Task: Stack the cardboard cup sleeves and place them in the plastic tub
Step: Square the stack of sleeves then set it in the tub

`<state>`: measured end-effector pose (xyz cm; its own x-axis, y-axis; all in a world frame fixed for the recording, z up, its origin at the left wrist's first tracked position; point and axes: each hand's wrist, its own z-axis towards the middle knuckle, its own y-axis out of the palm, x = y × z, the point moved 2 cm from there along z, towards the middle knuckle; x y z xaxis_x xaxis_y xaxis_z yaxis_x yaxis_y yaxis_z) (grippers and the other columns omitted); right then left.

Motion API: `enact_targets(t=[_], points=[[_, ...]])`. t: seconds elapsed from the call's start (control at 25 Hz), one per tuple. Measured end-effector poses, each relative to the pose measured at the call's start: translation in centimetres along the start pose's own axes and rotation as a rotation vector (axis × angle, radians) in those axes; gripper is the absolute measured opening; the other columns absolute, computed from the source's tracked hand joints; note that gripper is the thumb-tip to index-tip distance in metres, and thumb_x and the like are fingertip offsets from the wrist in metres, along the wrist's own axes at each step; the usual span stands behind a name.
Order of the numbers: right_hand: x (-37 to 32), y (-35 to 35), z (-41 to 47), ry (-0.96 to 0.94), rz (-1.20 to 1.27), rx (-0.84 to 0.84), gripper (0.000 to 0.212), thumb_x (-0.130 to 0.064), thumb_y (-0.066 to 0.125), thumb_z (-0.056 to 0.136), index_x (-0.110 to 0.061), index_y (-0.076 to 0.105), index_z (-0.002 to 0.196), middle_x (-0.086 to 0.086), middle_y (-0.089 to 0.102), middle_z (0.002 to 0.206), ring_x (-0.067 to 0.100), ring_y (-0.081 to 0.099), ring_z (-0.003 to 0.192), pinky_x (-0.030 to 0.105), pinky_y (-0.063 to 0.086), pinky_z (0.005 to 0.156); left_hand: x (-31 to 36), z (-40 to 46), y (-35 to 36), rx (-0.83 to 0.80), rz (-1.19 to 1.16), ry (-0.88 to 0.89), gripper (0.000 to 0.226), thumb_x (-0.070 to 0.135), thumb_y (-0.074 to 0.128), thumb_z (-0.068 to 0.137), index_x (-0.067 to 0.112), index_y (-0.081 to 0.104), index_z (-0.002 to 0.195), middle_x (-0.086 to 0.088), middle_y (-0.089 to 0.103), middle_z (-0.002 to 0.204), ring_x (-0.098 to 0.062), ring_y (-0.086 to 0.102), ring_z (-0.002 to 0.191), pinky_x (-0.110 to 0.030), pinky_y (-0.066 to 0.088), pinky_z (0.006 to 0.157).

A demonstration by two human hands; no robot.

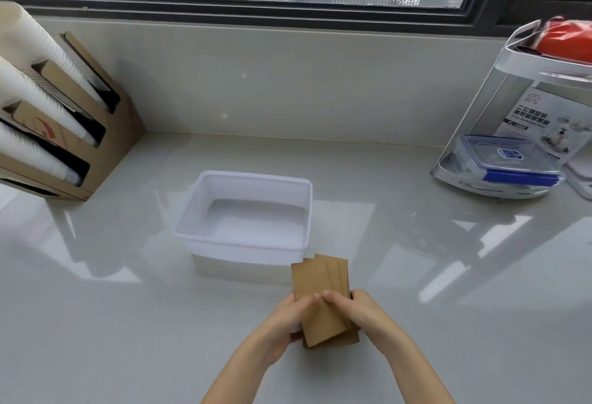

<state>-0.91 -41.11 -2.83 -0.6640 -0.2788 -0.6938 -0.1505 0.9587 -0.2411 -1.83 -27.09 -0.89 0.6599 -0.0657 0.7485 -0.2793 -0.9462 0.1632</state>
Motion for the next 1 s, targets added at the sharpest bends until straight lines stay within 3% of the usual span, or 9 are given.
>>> enact_targets(t=[0.2, 0.4, 0.64, 0.88, 1.0], points=[[0.8, 1.2, -0.7, 0.033, 0.016, 0.035, 0.082, -0.063, 0.059, 0.056, -0.013, 0.047, 0.120, 0.007, 0.048, 0.128, 0.024, 0.055, 0.109, 0.036, 0.050, 0.094, -0.5, -0.1, -1.0, -0.026, 0.020, -0.014, 0.032, 0.025, 0.044, 0.093, 0.021, 0.045, 0.124, 0.009, 0.059, 0.105, -0.007, 0.055, 0.096, -0.024, 0.048, 0.072], [0.3, 1.8, -1.6, -0.014, 0.131, 0.080, 0.047, -0.041, 0.060, 0.081, -0.010, 0.043, 0.112, 0.008, 0.056, 0.117, 0.022, 0.056, 0.104, 0.029, 0.050, 0.078, -0.8, -0.3, -1.7, -0.061, -0.065, -0.048, 0.036, 0.026, 0.049, 0.091, 0.019, 0.046, 0.126, 0.000, 0.059, 0.117, -0.012, 0.055, 0.099, -0.029, 0.049, 0.071], [0.2, 3.0, -2.2, -0.042, 0.241, 0.030, 0.048, -0.038, 0.060, 0.083, -0.011, 0.041, 0.118, 0.006, 0.058, 0.116, 0.022, 0.058, 0.105, 0.033, 0.050, 0.085, -1.3, -0.6, -3.0, -0.043, -0.157, -0.012, 0.050, 0.020, 0.059, 0.085, 0.019, 0.037, 0.130, -0.004, 0.058, 0.116, -0.016, 0.056, 0.101, -0.029, 0.050, 0.071], [-0.2, 4.3, -2.8, -0.119, 0.251, -0.105, 0.045, -0.036, 0.056, 0.086, -0.015, 0.040, 0.123, 0.000, 0.058, 0.117, 0.017, 0.057, 0.108, 0.036, 0.048, 0.098, -1.1, -1.1, -5.0, -0.072, -0.032, 0.056, 0.063, 0.030, 0.064, 0.064, 0.010, 0.050, 0.122, -0.002, 0.063, 0.110, -0.014, 0.058, 0.100, -0.023, 0.046, 0.079], [-1.0, 4.8, -2.9, -0.159, 0.176, -0.187, 0.055, -0.045, 0.056, 0.082, -0.021, 0.034, 0.126, -0.002, 0.054, 0.122, 0.017, 0.056, 0.111, 0.037, 0.047, 0.101, -0.8, -1.6, -6.4, -0.093, 0.024, 0.096, 0.072, 0.034, 0.069, 0.061, 0.014, 0.046, 0.126, -0.004, 0.059, 0.121, -0.018, 0.057, 0.109, -0.024, 0.048, 0.085]])
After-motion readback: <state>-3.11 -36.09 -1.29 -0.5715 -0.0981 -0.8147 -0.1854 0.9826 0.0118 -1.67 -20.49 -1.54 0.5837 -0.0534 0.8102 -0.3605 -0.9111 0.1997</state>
